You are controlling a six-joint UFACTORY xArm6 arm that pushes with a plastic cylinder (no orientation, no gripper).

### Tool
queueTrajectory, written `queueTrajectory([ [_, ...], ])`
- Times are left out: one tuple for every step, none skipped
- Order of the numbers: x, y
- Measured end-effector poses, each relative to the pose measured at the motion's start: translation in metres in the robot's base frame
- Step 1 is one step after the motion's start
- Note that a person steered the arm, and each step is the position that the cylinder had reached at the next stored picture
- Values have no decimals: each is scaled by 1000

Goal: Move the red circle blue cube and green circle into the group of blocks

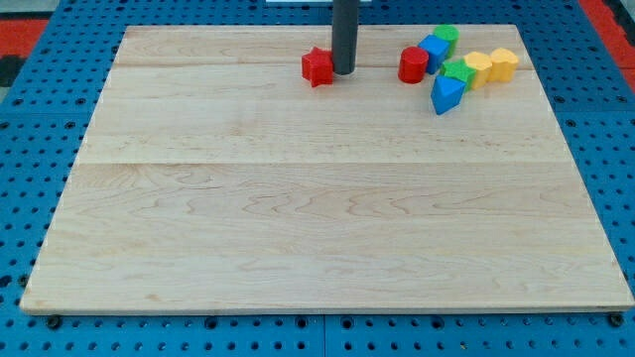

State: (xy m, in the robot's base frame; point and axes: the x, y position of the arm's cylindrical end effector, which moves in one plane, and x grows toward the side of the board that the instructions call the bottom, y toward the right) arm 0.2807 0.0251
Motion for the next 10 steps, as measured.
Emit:
queueTrajectory([
  [0,5],
  [5,45],
  [1,49],
  [-34,54],
  [-43,87],
  [-43,111],
  [-43,111],
  [-41,111],
  [-40,112],
  [-44,105],
])
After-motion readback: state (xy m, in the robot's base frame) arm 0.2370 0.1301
